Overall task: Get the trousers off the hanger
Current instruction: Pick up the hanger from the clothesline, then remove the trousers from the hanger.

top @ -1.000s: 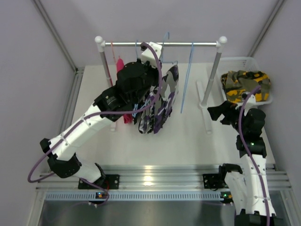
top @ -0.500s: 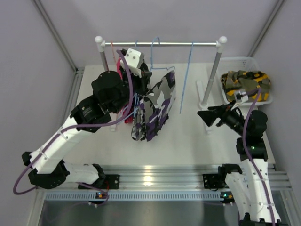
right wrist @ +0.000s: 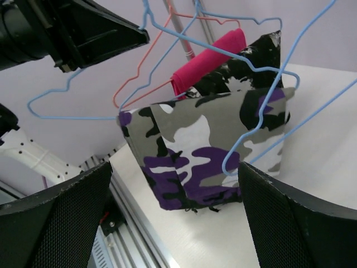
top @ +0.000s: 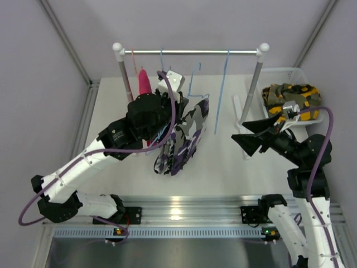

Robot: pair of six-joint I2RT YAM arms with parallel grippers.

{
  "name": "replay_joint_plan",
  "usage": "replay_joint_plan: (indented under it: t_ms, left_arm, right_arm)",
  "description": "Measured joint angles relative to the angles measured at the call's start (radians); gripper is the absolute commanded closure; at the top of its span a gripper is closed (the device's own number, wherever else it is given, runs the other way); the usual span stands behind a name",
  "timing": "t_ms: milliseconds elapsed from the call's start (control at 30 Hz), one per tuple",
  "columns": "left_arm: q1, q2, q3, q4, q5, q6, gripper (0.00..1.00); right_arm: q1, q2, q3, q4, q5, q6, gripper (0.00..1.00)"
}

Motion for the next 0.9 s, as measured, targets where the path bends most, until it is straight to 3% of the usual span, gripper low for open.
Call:
replay_joint_plan:
  t_ms: [167,267,333,500,600,733,900]
  left_arm:
    - [-0.079,0.018,-0.005,0.021,-0.056,0.021,1.00]
    - [-0.134,0.027,-0.005,0.053,-0.105,0.047,1.00]
    - [-0.160,0.031,-0.005,0.071,-0.137,0.060,1.00]
    - [-0.191,0.039,-0.005,0.107,-0.217,0.096,1.00]
    - [-0.206,0.041,-0.005,0.128,-0.261,0.122,1.00]
    - [-0.224,0.047,-0.005,0.148,-0.310,0.155,1.00]
    - [-0.227,0.059,-0.006,0.173,-0.356,0.183,1.00]
  right_arm:
    - [0.098,0.007,0.010,-0.015,0.069,-0.006,0.07]
    - [0.229,0.040,0.010,-0.035,0.169,-0.034,0.08]
    - [0.384,0.080,0.011,-0.047,0.284,-0.064,0.08]
    - [0.977,0.259,0.060,-0.089,0.811,-0.167,0.06]
    - [1.186,0.389,0.113,-0.090,1.093,-0.211,0.06]
    - [1.312,0.506,0.141,-0.082,1.393,-0.250,0.05]
    - [1.382,0.538,0.142,-0.083,1.639,-0.258,0.05]
